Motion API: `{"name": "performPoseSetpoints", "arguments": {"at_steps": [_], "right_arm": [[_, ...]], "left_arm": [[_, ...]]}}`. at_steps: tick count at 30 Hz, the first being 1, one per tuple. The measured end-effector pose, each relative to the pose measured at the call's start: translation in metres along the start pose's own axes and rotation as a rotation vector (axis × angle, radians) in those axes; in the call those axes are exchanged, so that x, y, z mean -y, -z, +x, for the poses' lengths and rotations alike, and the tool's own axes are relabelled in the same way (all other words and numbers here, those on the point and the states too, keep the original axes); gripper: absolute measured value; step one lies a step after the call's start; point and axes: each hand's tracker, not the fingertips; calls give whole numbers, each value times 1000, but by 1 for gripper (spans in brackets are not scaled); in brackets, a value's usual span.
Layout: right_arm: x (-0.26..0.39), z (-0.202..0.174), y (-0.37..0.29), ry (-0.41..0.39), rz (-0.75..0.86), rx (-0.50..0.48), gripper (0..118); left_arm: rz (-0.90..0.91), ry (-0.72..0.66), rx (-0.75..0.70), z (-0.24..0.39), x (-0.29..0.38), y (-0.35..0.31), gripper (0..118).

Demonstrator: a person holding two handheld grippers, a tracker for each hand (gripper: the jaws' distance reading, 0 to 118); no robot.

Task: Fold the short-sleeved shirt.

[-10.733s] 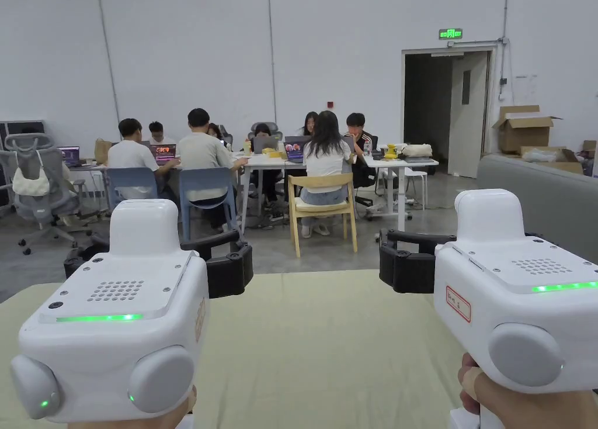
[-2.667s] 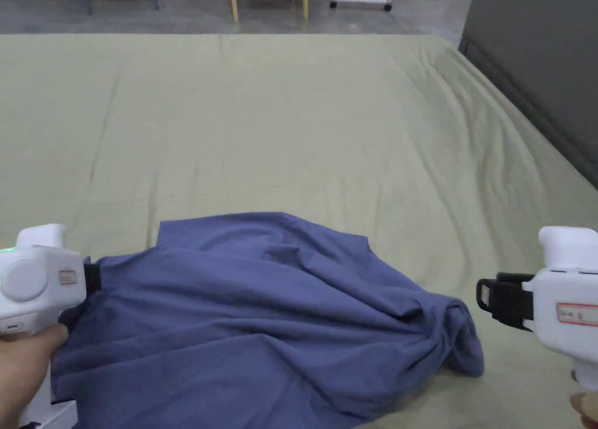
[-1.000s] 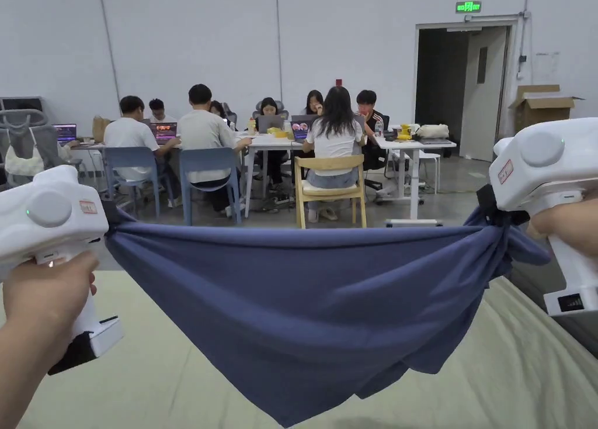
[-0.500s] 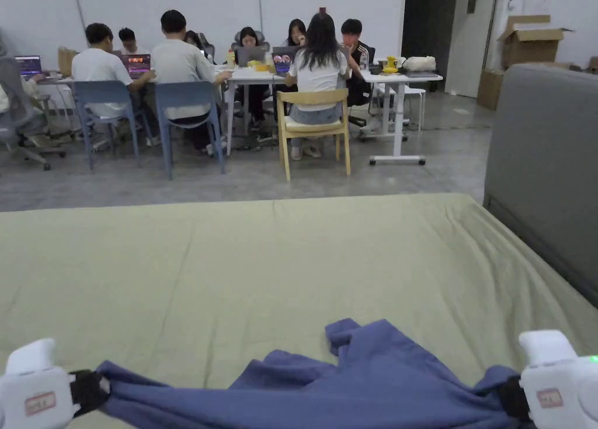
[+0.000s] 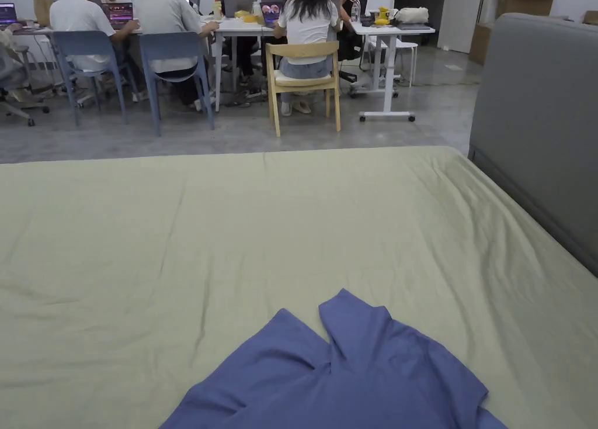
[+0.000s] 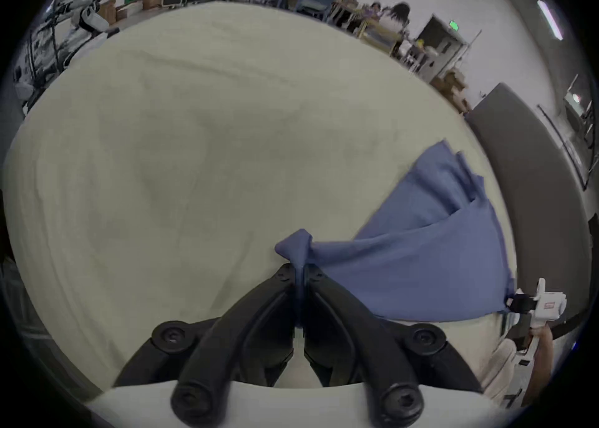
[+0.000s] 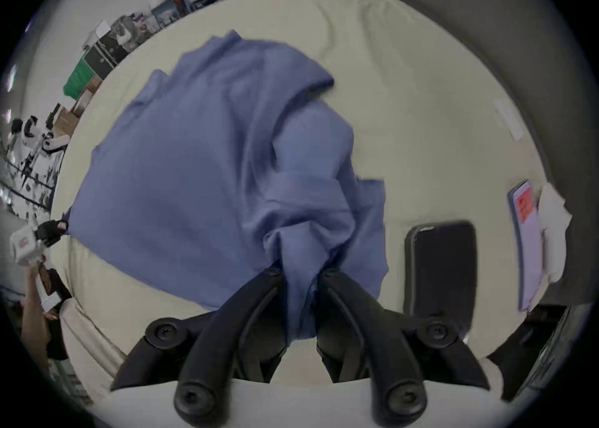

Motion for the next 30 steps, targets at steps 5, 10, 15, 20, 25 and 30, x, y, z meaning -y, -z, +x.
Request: {"name": "performPoseSetpoints", "arguments": {"at_steps": [5,10,15,20,25,30], "right_arm": [[1,1,1,7,32,-8,27],[-17,-11,-78,-104,162,7,117],[-31,-34,-147,-189,500,-70,118],[-9,-90,-157,-210,450,-177,113],[5,-125,-127,-289,358,-229,3],[3,-151,-135,-336,370,-184,3]], "left_arm": [[19,-56,1,0,6,10,3],[243,-98,117,24,-16,-59,118],[478,21,294,51,-12,-142,118],[187,-3,79,87,22,-122,116],[138,-38,58,97,57,-102,0],[162,66,-119,94,36,-74,25]]}}
